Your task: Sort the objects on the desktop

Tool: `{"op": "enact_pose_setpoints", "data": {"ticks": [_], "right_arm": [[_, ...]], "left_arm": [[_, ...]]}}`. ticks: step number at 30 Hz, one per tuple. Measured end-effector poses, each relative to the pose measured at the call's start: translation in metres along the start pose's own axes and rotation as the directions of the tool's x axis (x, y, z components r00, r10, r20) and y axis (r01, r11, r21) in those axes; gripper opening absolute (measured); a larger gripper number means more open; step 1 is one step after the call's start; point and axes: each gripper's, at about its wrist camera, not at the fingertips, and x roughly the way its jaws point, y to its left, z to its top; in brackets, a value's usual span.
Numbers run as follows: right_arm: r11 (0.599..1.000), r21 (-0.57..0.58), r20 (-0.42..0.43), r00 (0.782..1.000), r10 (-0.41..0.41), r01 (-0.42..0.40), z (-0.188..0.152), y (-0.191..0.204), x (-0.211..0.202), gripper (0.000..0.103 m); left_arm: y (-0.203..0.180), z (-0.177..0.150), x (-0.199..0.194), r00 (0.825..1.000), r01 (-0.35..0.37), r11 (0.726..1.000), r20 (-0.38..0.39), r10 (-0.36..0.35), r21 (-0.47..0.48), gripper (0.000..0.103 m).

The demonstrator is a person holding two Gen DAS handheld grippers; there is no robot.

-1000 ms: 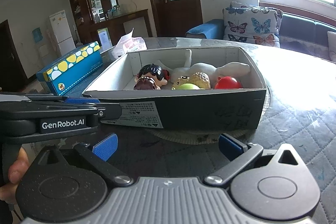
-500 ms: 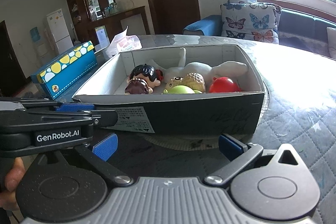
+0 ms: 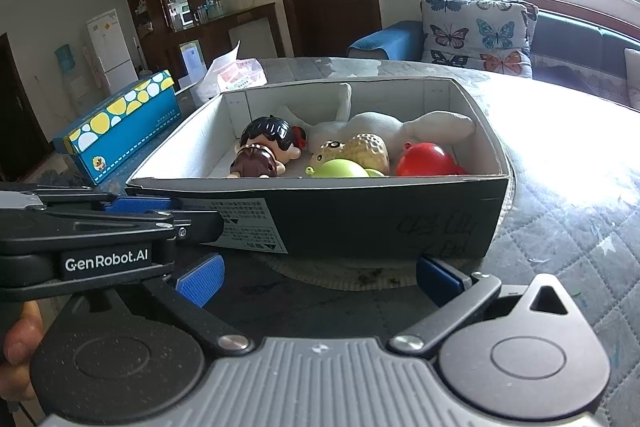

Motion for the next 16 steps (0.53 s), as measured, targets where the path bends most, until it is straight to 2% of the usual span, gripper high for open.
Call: {"op": "enact_pose_setpoints", "data": {"ticks": [8, 16], "right_arm": [[1.0, 0.005, -0.007, 1.0, -0.002, 0.002, -0.0014, -0.0032, -0.0003, 0.103], [1.0, 0.002, 0.003, 1.0, -0.003, 0.003, -0.0021, -0.0033, -0.0056, 0.103]], "left_arm": [[-0.0024, -0.0012, 0.0011, 1.0, 0.006, 1.0, -0.011, -0.006, -0.005, 0.037], [-0.0063, -0.0015, -0.0047, 1.0, 0.012, 1.0, 0.012, -0.012, 0.002, 0.037]]}}
